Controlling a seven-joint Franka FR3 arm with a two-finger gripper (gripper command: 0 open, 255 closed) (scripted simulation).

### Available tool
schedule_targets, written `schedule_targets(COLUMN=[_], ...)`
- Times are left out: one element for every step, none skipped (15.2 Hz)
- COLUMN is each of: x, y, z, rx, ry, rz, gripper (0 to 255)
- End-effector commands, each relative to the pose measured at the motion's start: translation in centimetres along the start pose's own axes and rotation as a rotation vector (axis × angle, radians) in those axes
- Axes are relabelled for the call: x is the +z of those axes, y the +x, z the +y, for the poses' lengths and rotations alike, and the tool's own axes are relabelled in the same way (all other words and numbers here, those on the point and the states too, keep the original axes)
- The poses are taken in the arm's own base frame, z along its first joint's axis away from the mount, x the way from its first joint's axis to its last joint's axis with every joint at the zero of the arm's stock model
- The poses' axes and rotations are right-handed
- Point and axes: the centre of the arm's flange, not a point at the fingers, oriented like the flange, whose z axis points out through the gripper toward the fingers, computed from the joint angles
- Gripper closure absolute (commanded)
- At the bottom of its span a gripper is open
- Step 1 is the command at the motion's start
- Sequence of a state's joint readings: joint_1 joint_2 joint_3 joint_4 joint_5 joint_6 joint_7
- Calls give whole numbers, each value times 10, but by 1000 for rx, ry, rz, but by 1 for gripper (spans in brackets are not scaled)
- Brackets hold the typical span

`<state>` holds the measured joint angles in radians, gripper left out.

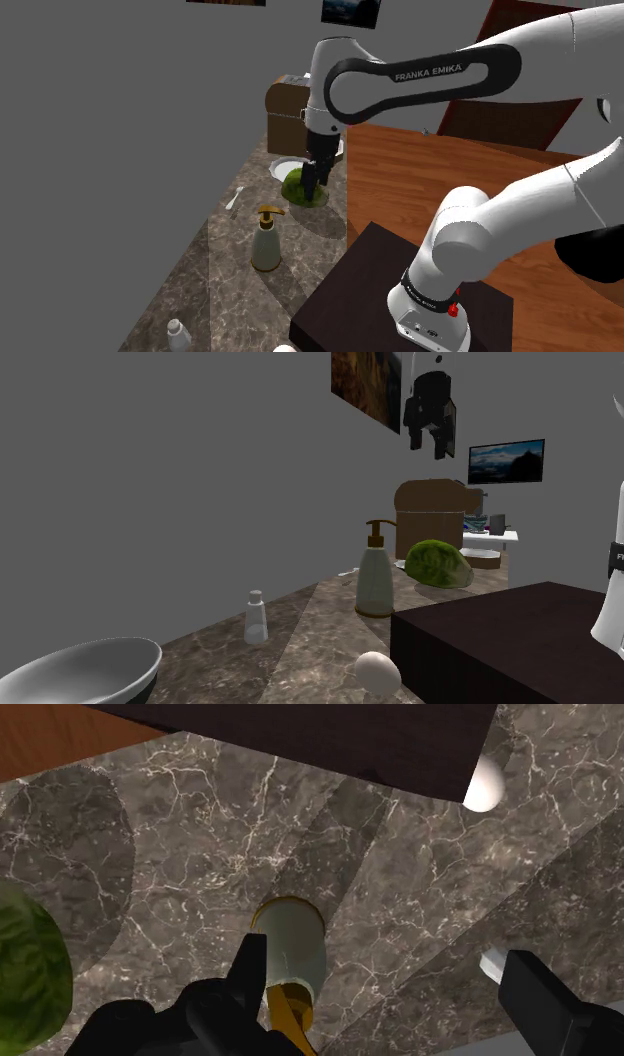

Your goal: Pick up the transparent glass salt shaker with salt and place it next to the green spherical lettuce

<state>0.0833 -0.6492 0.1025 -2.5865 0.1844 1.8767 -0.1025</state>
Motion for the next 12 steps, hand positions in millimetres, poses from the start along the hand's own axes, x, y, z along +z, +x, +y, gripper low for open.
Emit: schedule_targets(x=[19, 29, 39, 49, 59, 69, 78, 88, 98, 107, 117, 126], y=[9, 14, 19, 24, 29, 34, 39, 44, 49, 54, 59, 64], z=[-10, -16, -22, -28, -34, -40, -47, -53, -60, -66, -73, -79], rx=[-21, -32, -42, -53, -64, -74, -85, -95, -106, -117, -127, -138], ry=[2, 4, 5, 6, 7, 8, 10, 11, 12, 13, 14, 15], rz=[17, 24, 30, 37, 44, 51, 58, 65, 71, 78, 85, 92], gripper=[0, 0, 0, 0, 0, 0, 0, 0, 0, 0, 0, 0])
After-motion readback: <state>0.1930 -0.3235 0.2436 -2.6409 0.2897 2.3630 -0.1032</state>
